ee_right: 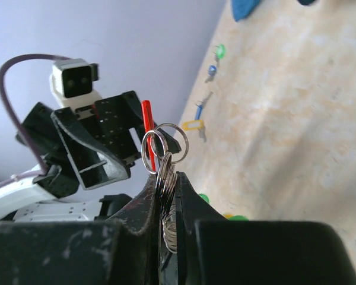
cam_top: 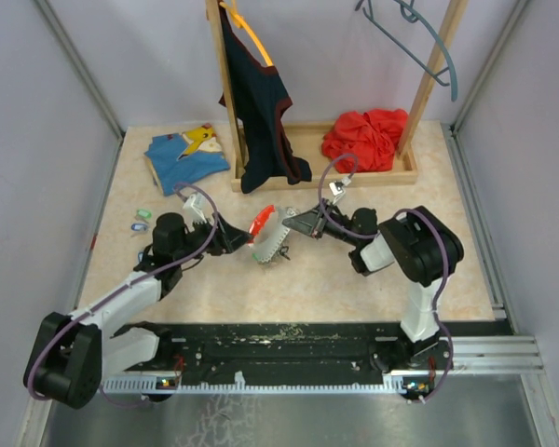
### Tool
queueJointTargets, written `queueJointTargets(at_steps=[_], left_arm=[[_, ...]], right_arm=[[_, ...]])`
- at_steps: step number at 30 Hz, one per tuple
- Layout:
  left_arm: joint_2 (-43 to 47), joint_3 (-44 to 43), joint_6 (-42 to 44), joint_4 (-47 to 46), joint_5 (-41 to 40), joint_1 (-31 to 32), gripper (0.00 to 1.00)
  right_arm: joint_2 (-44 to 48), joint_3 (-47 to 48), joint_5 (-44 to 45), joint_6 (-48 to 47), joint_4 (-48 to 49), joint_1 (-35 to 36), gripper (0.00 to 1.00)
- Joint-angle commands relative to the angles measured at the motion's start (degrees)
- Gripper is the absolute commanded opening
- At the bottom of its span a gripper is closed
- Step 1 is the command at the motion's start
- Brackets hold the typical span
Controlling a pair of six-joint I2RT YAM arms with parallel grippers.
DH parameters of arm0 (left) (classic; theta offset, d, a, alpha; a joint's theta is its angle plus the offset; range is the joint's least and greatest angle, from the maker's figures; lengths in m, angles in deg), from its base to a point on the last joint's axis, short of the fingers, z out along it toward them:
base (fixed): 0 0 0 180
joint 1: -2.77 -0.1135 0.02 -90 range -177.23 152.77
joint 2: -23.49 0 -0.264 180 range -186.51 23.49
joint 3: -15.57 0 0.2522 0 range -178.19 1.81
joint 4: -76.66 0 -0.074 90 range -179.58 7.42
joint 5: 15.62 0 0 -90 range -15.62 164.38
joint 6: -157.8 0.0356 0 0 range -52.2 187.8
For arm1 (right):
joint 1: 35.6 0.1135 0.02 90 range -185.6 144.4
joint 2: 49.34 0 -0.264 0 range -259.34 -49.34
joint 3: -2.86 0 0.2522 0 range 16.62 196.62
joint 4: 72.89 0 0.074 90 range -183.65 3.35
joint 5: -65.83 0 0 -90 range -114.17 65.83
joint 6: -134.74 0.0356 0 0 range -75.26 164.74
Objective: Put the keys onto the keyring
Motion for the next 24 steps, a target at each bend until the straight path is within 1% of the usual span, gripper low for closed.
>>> queueJointTargets(at_steps=[1,5,10,14,24], left_arm=[[0.47,-0.75,-2.91,-7.71,8.42,-0.49,0.75],[-0.45,-3.13,-3.34,-9.68,13.02,-0.63,0.75],[-2.19,-6.28,-1.65,-10.29,17.7,-0.59,0.74],[-4.99,-8.34,-2.53,-11.37,22.87,-0.63,0.71],[-11.55,-10.5,-6.76,-17.19,27.88,-0.18,0.63]], right_arm=[[4.51,1.48,-3.5,2.37,13.67,-0.46,0.0],[5.77,2.04,-5.17,1.5,15.18,-0.64,0.0],[6.71,2.34,-6.76,1.24,17.67,-0.64,0.0],[7.66,2.52,-7.2,0.39,17.88,-0.64,0.0],[9.03,2.68,-7.86,-1.02,17.85,-0.55,0.0]])
